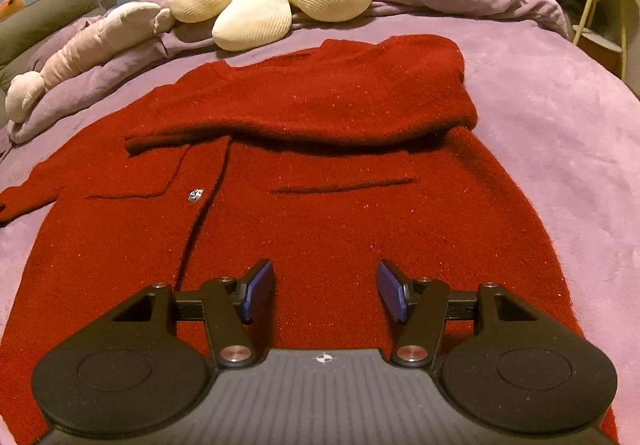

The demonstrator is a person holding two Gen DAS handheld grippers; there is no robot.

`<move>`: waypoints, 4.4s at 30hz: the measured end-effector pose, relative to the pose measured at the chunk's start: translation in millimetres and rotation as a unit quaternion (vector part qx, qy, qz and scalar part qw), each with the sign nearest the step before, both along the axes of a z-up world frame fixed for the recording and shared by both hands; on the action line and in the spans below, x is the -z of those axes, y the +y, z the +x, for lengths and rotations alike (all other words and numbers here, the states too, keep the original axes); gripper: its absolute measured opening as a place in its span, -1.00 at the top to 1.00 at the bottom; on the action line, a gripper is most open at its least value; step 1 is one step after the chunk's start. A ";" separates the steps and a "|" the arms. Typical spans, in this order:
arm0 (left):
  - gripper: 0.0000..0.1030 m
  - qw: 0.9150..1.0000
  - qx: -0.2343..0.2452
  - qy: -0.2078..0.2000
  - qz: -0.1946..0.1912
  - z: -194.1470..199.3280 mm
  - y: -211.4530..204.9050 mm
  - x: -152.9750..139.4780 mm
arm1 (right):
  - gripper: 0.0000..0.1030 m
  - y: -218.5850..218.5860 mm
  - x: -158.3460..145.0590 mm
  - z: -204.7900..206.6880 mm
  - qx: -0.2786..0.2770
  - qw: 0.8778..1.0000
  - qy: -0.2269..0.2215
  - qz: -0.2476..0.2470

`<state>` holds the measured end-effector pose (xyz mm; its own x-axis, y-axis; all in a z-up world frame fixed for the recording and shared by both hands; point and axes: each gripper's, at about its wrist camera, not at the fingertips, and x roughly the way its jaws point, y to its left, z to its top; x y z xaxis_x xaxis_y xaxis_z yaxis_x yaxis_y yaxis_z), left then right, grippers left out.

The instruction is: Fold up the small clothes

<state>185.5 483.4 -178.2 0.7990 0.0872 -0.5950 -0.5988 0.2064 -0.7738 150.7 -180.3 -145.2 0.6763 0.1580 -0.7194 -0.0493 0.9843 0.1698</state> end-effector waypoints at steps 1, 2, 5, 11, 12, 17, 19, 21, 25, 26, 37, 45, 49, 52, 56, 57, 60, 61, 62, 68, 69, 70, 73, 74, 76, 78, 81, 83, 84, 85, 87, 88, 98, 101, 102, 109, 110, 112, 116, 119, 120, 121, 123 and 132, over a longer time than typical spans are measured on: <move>0.76 1.000 0.003 -0.005 -0.004 -1.6 2.3 1.5 | -0.12 -0.5 -0.2 0.7 0.002 1.000 0.001 0.002; 0.77 1.000 0.006 -0.008 -0.003 -4.3 4.2 3.3 | -0.12 -1.0 -0.3 1.4 0.005 1.000 0.003 0.005; 0.79 0.998 0.029 0.001 0.053 -4.2 -4.9 -14.0 | -0.11 -5.4 -0.6 2.7 0.012 1.000 0.004 0.017; 0.79 0.960 0.148 -0.012 0.237 23.2 -78.0 -95.3 | -0.06 -16.9 -2.4 -1.4 0.026 0.999 -0.002 0.035; 0.79 0.945 0.179 -0.020 0.274 31.0 -102.7 -112.7 | -0.06 -19.1 -2.8 -2.2 0.028 0.999 -0.003 0.038; 0.79 0.868 0.326 -0.096 0.363 62.8 -245.3 -165.1 | -0.06 -30.8 -3.6 -7.7 0.048 0.997 -0.010 0.065; 0.78 0.839 0.376 -0.111 0.378 72.7 -302.1 -168.3 | -0.06 -37.6 -4.1 -10.8 0.054 0.996 -0.013 0.076; 0.71 0.803 0.430 -0.111 0.397 77.3 -364.5 -158.4 | -0.06 -45.9 -5.2 -12.5 0.059 0.995 -0.015 0.085; 0.17 0.776 0.496 -0.055 0.386 89.6 -434.6 -114.2 | -0.06 -65.1 -9.2 -9.5 0.071 0.993 -0.018 0.096; 0.17 0.783 0.498 -0.045 0.369 87.4 -437.5 -102.6 | -0.06 -68.7 -11.0 -7.8 0.071 0.992 -0.020 0.098; -0.03 0.830 0.412 0.037 0.373 56.7 -362.3 -69.1 | -0.06 -29.2 -26.3 91.7 0.002 0.989 -0.049 0.142; -0.16 0.847 0.398 0.037 0.350 55.0 -338.9 -54.8 | -0.13 1.6 -5.1 167.3 -0.012 0.980 -0.014 0.200; -0.19 0.846 0.397 0.036 0.355 60.2 -340.9 -55.3 | 0.82 17.2 -8.6 171.0 -0.039 0.983 -0.028 0.178; -0.20 0.853 0.386 0.039 0.349 64.9 -340.7 -56.6 | 0.92 22.0 -22.5 164.5 -0.035 0.992 -0.059 0.109; -0.20 0.854 0.377 0.048 0.355 73.0 -342.4 -58.3 | 0.93 2.2 -44.9 144.6 0.025 0.991 -0.132 0.014; -0.20 0.854 0.377 0.051 0.356 75.9 -343.6 -57.7 | 0.93 -3.1 -44.1 143.0 0.040 0.990 -0.135 -0.011; -0.20 0.854 0.380 0.059 0.349 83.3 -347.2 -54.4 | 0.92 -30.6 -32.9 145.0 0.073 0.991 -0.108 -0.020; -0.21 0.854 0.382 0.060 0.349 84.6 -348.2 -53.9 | 0.91 -40.1 -28.4 145.9 0.073 0.993 -0.093 0.001; -0.21 0.853 0.384 0.061 0.350 85.2 -349.2 -53.7 | 0.88 -50.1 -23.6 146.1 0.072 0.994 -0.078 0.034; -0.23 0.850 0.388 0.064 0.352 85.7 -349.6 -53.0 | 0.11 -63.7 -6.8 140.4 0.059 0.992 -0.062 0.095; -0.25 0.850 0.388 0.065 0.352 85.9 -349.4 -53.5 | 0.11 -60.4 -5.7 143.1 0.056 0.992 -0.061 0.091; -0.28 0.850 0.389 0.065 0.351 86.1 -349.8 -53.9 | 0.15 -56.2 -5.4 145.9 0.050 0.993 -0.060 0.089; -0.34 0.849 0.389 0.066 0.350 85.7 -350.6 -57.5 | 0.75 -45.8 -8.9 151.8 0.042 0.995 -0.066 0.059; -0.35 0.850 0.389 0.064 0.349 84.8 -350.2 -59.5 | 0.81 -44.3 -13.0 152.2 0.036 0.995 -0.078 0.046; -0.47 0.852 0.390 0.056 0.345 82.7 -348.9 -63.0 | 0.93 -42.6 -28.3 143.4 0.041 0.991 -0.124 -0.002; -0.50 0.847 0.395 0.052 0.353 82.2 -350.2 -64.0 | 0.93 -46.1 -40.6 134.7 0.056 0.984 -0.163 -0.035; -0.52 0.837 0.405 0.058 0.363 84.4 -354.9 -62.0 | 0.93 -54.4 -41.9 136.1 0.075 0.981 -0.164 -0.070; -0.53 0.836 0.409 0.055 0.363 83.5 -357.3 -62.5 | 0.93 -62.0 -32.7 141.8 0.085 0.985 -0.134 -0.067; -0.53 0.834 0.411 0.053 0.363 82.3 -357.8 -63.2 | 0.93 -64.2 -28.5 142.4 0.088 0.986 -0.126 -0.069; -0.53 0.833 0.413 0.052 0.365 81.1 -358.3 -63.8 | 0.93 -64.8 -26.6 141.7 0.088 0.986 -0.126 -0.070; -0.53 0.831 0.415 0.053 0.367 79.5 -356.9 -64.5 | 0.93 -64.6 -27.4 138.2 0.088 0.984 -0.135 -0.075; -0.53 0.831 0.414 0.054 0.367 79.0 -355.4 -64.8 | 0.93 -64.8 -28.5 137.7 0.090 0.983 -0.138 -0.077; -0.55 0.844 0.394 0.061 0.359 64.0 -335.8 -85.9 | 0.56 -67.3 -27.1 148.4 0.105 0.982 -0.105 -0.120; -0.66 0.832 0.400 0.042 0.381 70.7 -349.1 -97.5 | 0.56 -60.7 -41.7 139.4 0.088 0.982 -0.129 -0.105; -0.66 0.831 0.403 0.040 0.382 76.1 -354.2 -98.0 | 0.56 -52.9 -44.3 140.3 0.067 0.985 -0.129 -0.097; -0.55 0.828 0.444 0.055 0.338 115.6 -390.5 -73.0 | 0.58 -1.7 -16.8 162.8 -0.029 0.990 -0.061 -0.124; -0.55 0.823 0.447 0.061 0.344 118.3 -393.9 -68.6 | 0.58 -3.3 -6.5 164.9 -0.029 0.990 -0.055 -0.129; -0.59 0.812 0.451 0.069 0.364 123.9 -400.4 -62.6 | 0.59 -4.3 0.9 164.5 -0.034 0.986 -0.074 -0.145; -0.74 0.783 0.471 0.087 0.397 135.3 -410.8 -53.9 | 0.59 -3.1 5.5 181.0 -0.028 0.983 -0.086 -0.161; -0.72 0.793 0.468 0.090 0.381 133.1 -403.4 -59.8 | 0.58 -8.1 -2.9 186.0 -0.020 0.988 -0.068 -0.136; -0.71 0.798 0.463 0.085 0.377 128.1 -400.4 -63.7 | 0.58 -8.2 -9.0 181.8 -0.021 0.989 -0.065 -0.132; -0.71 0.800 0.462 0.079 0.376 122.7 -398.9 -66.4 | 0.58 -8.4 -16.3 172.4 -0.026 0.990 -0.065 -0.123; -0.72 0.795 0.466 0.074 0.380 115.5 -399.5 -67.5 | 0.58 -9.4 -23.5 148.6 -0.045 0.990 -0.079 -0.109; -0.78 0.774 0.472 0.097 0.411 116.8 -413.7 -62.7 | 0.56 -22.9 9.8 128.5 -0.032 0.994 -0.042 -0.095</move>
<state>302.3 69.7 -115.6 0.6403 -0.0692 -0.7650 0.0313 0.9975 -0.0641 279.2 -203.3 -155.0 0.7282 0.0694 -0.6818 -0.1192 0.9925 -0.0263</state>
